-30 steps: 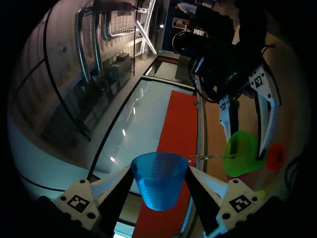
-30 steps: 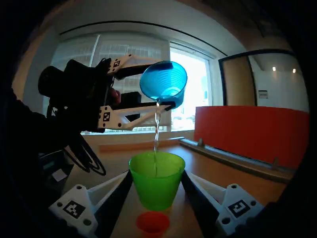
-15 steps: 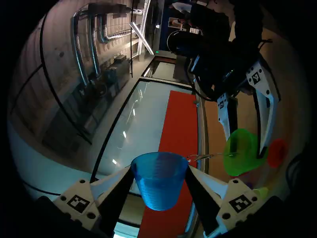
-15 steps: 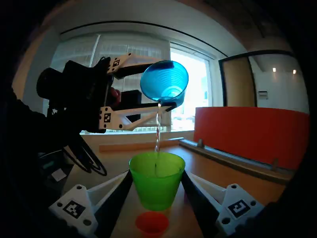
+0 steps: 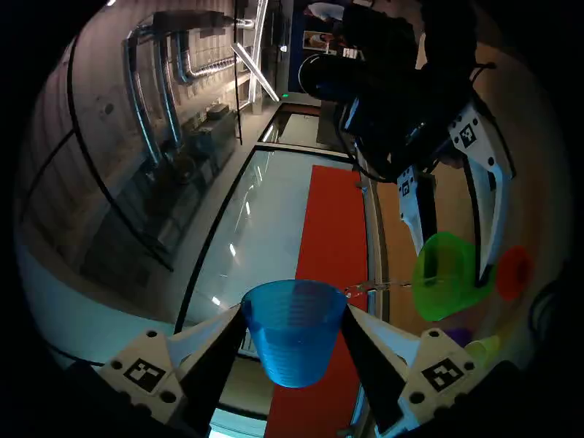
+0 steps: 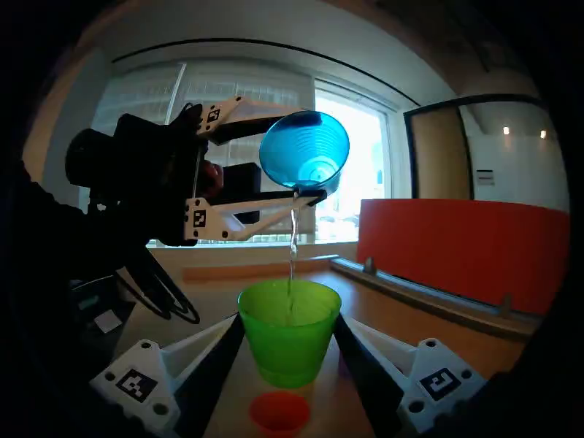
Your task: Pour water
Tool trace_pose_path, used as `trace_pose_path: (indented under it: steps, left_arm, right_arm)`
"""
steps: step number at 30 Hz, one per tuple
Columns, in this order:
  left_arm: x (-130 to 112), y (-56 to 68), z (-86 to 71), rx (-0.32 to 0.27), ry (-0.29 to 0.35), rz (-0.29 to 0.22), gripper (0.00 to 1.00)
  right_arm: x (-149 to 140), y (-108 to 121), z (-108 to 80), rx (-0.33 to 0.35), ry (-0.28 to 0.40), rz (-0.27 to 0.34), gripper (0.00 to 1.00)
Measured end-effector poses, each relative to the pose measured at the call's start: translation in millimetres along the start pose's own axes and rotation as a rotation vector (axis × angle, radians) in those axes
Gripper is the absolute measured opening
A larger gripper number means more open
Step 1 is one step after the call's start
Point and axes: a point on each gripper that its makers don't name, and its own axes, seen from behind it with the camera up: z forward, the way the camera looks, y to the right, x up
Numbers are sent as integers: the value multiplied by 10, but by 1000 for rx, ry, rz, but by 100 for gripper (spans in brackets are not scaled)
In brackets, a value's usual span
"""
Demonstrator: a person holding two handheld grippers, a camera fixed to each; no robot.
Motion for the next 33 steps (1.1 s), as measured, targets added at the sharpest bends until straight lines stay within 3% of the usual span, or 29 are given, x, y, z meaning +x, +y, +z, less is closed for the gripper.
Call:
trace_pose_path:
  steps: [9,33]
  left_arm:
    - [24,-53,27,6,3,43,86]
    - [73,-19,15,22,1,134,86]
  right_arm:
    - [16,7,6,-1,5,-2,88]
    - [32,42,-2,-6,12,-3,88]
